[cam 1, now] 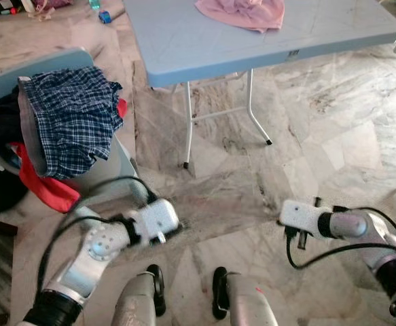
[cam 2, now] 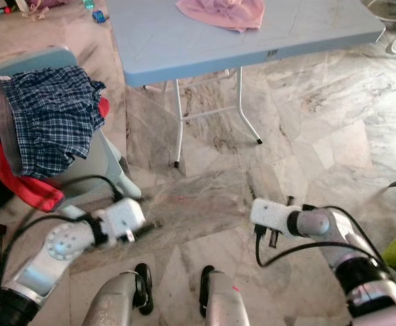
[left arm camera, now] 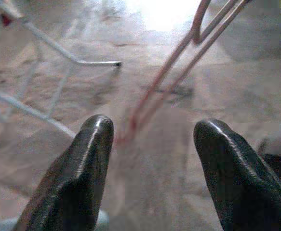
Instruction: Hang hanger
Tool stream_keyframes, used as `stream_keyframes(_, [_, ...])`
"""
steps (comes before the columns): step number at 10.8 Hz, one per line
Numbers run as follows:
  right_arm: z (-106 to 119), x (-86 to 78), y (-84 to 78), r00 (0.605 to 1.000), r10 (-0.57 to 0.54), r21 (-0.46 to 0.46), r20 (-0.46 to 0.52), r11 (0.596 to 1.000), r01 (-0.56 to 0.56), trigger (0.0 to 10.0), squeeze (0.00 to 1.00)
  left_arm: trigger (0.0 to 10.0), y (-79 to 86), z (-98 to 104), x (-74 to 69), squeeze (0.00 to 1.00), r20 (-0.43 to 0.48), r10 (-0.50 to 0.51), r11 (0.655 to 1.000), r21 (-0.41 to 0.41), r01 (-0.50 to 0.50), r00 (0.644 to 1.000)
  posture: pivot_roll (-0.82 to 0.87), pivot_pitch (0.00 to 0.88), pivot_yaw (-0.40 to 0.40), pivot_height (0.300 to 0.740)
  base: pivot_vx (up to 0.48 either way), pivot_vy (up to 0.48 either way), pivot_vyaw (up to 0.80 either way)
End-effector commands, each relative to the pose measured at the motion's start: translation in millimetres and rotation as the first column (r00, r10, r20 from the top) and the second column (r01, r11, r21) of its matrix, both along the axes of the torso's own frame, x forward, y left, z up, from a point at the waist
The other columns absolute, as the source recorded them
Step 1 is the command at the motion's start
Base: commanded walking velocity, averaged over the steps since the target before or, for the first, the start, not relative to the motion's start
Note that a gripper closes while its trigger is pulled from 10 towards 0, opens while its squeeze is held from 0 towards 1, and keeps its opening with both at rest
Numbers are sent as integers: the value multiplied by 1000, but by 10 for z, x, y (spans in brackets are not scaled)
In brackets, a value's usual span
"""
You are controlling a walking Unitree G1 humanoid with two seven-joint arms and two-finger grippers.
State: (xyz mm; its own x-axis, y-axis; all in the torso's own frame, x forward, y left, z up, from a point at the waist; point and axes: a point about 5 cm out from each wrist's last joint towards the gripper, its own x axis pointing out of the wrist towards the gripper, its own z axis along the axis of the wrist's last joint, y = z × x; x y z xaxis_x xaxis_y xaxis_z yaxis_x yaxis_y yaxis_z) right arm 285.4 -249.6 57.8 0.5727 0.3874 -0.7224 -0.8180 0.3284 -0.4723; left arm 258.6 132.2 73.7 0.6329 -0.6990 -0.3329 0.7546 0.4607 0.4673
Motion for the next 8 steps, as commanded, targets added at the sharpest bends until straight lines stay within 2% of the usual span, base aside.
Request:
stream_keyframes(1, [-58,-73,-120,995,-99,30,9,995,99,0,0,10000,118,-36,0,1000,7,88,996,-6,-88,996,-10,246,-51,740,0,0,0])
stream_keyframes(2, [-88,-120,-222,970,-241,100,39,966,237,0,0,10000,219,38,60,1000,38,213,974,-86,-209,976,-1,251,-59,740,0,0,0])
stream_keyframes(3, [-136,-187,-334,910,-406,167,86,906,388,0,0,10000,296,83,79,1000,16,365,909,-221,-352,931,-2,254,-60,740,0,0,0])
stream_keyframes(4, [-196,-263,-373,813,-570,266,121,808,526,863,0,10000,287,-33,35,1000,-195,516,757,-352,-551,834,-5,259,-54,740,0,0,0])
stream_keyframes(5, [-193,-277,-355,695,-704,392,143,686,614,5725,0,10000,176,-67,-10,1000,-283,569,645,-428,-633,772,-3,260,-48,740,0,0,0])
stream_keyframes(6, [-189,-280,-319,649,-747,442,147,636,633,10000,0,10000,112,-68,-28,1000,-309,574,613,-452,-648,758,-7,261,-45,740,0,0,0])
stream_keyframes(7, [-142,-270,-174,528,-840,575,126,496,651,10000,0,10000,6,-9,-14,0,-363,538,587,-486,-647,761,-4,266,-43,740,0,0,0])
stream_keyframes(8, [-114,-256,-120,447,-889,627,101,406,664,10000,0,10000,2,57,29,0,-362,517,590,-506,-630,775,-6,269,-38,740,0,0,0])
